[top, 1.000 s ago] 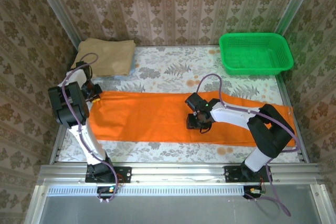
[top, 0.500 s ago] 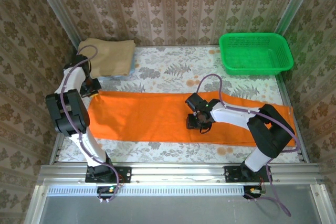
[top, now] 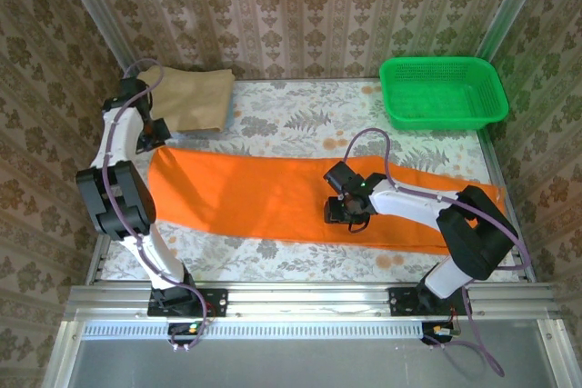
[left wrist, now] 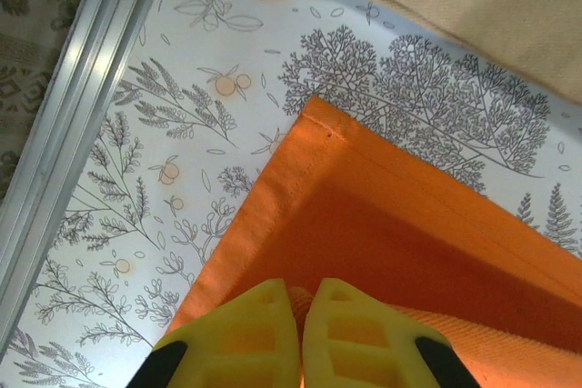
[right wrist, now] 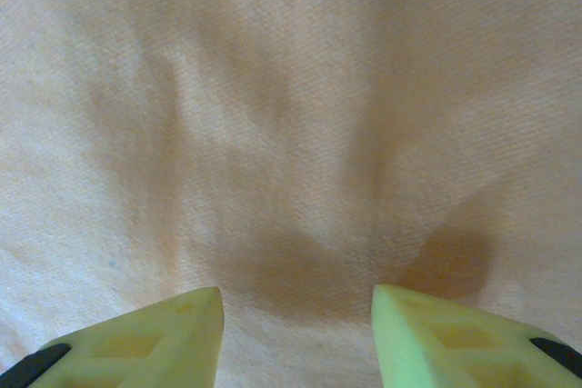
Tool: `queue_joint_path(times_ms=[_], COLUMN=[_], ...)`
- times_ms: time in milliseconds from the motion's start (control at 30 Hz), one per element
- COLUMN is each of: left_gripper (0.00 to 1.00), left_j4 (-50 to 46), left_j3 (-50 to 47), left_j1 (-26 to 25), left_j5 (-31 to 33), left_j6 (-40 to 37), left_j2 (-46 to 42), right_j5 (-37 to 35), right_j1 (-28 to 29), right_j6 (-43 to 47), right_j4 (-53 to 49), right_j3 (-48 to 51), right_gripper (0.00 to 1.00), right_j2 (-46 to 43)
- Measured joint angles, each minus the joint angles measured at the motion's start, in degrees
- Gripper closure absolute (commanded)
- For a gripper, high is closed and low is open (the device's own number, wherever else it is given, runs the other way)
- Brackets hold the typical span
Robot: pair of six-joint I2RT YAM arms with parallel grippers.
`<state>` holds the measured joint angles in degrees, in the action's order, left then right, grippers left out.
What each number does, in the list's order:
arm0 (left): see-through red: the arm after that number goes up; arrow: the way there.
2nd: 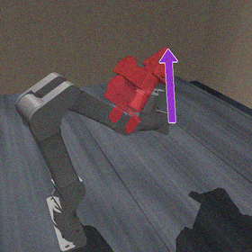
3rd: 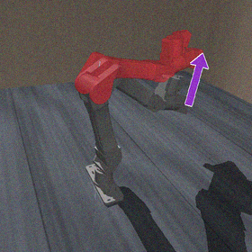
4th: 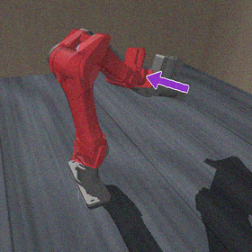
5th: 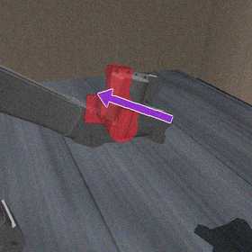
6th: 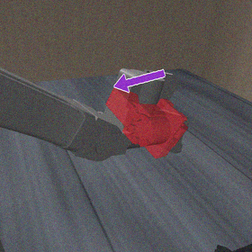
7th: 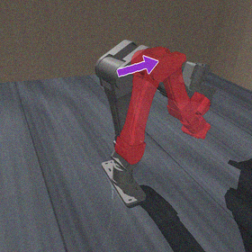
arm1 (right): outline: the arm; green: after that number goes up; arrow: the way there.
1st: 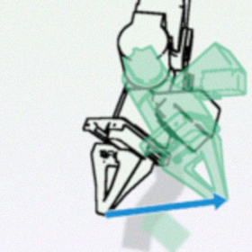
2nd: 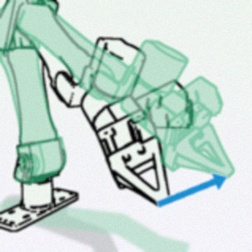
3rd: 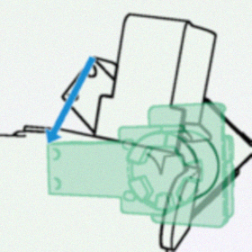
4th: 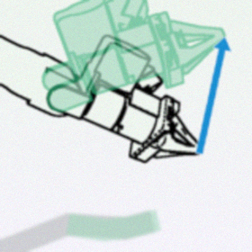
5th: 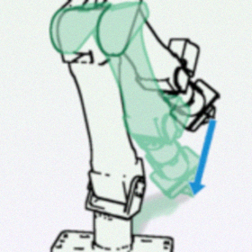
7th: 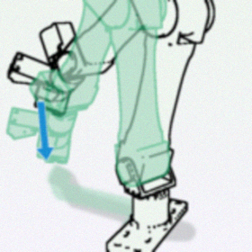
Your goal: Fold and stack the trousers
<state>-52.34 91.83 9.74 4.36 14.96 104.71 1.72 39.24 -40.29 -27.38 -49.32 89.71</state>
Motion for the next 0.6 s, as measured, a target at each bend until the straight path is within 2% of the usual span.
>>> queue_joint_path(times_ms=[600], left_gripper=[1.00], left_j4=[-5.14], left_j3=[6.93], left_j1=[-1.46], left_j5=[-3.13], left_j6=[-0.20], left_j2=[-1.16], right_j5=[-1.03], right_j1=[-2.14], right_j6=[0.02], right_j4=[0.44], right_j3=[1.62], right_gripper=[0.49], right_j2=[0.26])
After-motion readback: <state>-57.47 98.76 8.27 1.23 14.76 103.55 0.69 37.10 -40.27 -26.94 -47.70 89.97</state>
